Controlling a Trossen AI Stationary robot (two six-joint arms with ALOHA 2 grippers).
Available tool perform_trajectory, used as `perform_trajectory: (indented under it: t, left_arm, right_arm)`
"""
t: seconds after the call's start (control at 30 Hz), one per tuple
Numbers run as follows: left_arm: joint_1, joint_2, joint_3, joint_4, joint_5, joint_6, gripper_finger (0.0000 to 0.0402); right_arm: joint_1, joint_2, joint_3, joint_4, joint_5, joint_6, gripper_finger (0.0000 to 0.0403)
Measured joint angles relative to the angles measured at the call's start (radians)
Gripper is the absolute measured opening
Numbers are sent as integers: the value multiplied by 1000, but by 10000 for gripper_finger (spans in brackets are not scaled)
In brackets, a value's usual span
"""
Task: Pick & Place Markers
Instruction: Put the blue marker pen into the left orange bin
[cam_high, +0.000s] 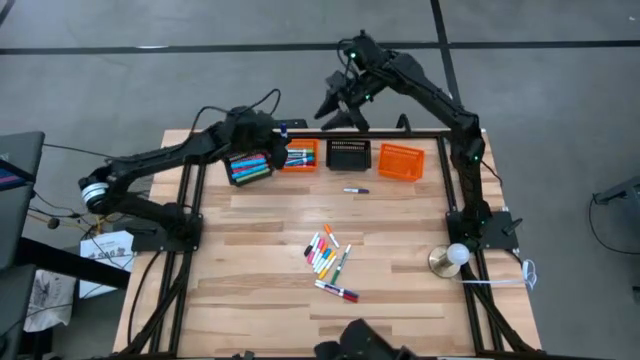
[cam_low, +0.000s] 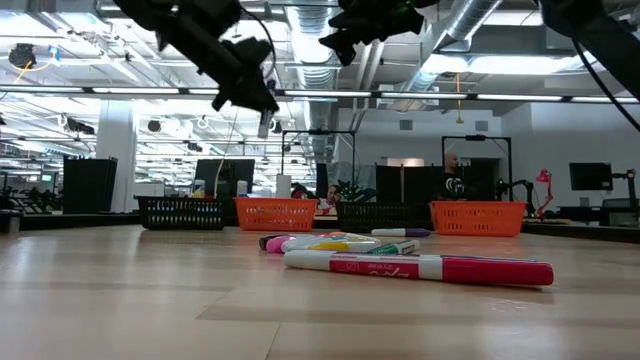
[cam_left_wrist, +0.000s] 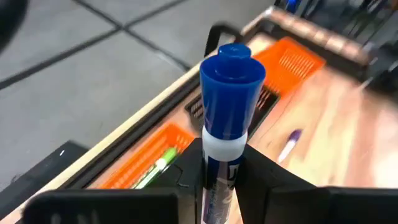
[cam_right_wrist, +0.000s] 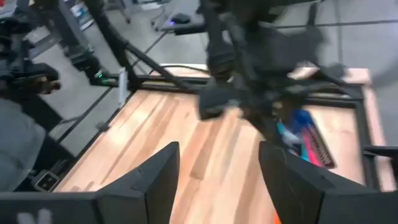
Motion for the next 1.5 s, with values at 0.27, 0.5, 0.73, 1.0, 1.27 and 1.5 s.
perform_trajectory:
  t: [0.27, 0.5, 0.73, 1.0, 1.27, 1.5]
  left_arm:
    - [53, 94, 63, -145, 54, 109, 57]
    - [107, 94, 63, -152, 108, 164, 57]
    - [111, 95, 63, -152, 130, 219, 57]
    - [110, 107, 63, -152, 156, 217, 57]
    - [110, 107, 63, -149, 153, 210, 57]
    - [108, 110, 63, -147, 153, 225, 57]
  right_arm:
    - [12, 20, -68, -50, 72, -27, 154]
    - [-48, 18, -124, -114, 74, 26, 134]
    - [-134, 16, -191, -120, -216, -2, 135]
    - [-182, -75, -194, -15, 64, 18, 134]
    - [-115, -192, -256, 17, 396, 82, 139]
    - [-82, -434, -692, 334, 656, 283, 135]
